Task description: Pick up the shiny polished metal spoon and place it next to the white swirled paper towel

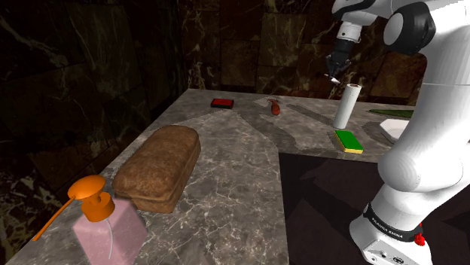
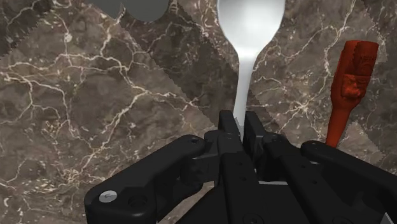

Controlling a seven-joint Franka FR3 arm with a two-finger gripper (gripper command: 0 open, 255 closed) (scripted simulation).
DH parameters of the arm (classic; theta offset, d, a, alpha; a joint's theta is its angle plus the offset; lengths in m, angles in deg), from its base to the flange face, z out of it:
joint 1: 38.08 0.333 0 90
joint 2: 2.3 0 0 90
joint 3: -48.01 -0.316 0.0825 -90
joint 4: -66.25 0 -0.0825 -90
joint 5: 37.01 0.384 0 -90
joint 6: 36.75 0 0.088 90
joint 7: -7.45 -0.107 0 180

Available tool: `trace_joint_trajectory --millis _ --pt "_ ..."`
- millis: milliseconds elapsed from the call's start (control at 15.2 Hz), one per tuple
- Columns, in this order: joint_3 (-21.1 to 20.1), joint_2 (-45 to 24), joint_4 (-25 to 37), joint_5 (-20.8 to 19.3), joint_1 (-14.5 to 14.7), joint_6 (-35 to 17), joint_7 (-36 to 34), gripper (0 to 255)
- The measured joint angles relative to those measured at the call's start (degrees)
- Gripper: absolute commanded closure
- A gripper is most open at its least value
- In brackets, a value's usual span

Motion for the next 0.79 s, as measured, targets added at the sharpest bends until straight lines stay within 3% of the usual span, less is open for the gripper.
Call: trace_joint_trajectory --millis 792 --pt "-0.16 0.0 -9.15 0.16 0.52 -8.99 1.59 255"
